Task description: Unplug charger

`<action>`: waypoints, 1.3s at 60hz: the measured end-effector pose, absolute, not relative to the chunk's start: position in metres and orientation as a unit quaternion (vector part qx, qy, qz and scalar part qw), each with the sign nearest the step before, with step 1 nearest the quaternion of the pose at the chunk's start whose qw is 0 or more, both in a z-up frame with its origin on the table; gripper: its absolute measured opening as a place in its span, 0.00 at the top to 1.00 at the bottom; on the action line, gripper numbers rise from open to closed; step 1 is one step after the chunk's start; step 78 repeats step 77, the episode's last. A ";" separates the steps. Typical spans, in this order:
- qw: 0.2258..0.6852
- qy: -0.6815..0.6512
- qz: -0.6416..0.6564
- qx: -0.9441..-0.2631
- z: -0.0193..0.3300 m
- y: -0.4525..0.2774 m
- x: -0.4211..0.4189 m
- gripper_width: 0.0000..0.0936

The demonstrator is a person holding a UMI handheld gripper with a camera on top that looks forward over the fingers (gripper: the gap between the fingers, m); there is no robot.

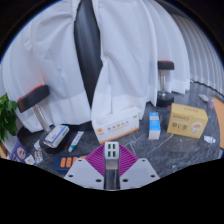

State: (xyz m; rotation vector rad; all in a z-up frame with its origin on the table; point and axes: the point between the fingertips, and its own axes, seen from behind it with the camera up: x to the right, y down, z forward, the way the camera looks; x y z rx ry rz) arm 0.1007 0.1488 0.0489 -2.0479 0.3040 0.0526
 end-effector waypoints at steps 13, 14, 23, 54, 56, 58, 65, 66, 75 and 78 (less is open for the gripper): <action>0.461 0.153 0.008 -0.874 -0.003 0.126 0.139 0.48; 0.458 0.155 0.001 -0.875 -0.004 0.123 0.144 0.42; 0.456 0.139 -0.062 -0.877 0.021 0.095 0.172 0.08; 0.469 0.079 -0.078 -0.876 0.141 -0.083 0.062 0.09; 0.469 0.079 -0.080 -0.876 0.144 -0.092 0.057 0.09; 0.470 0.077 -0.080 -0.876 0.146 -0.099 0.052 0.09; 0.471 0.072 -0.077 -0.876 0.151 -0.120 0.037 0.09; 0.471 0.071 -0.076 -0.876 0.151 -0.122 0.035 0.09; 0.466 0.065 -0.074 -0.879 0.150 -0.137 0.027 0.09; 0.464 0.062 -0.074 -0.880 0.151 -0.139 0.025 0.09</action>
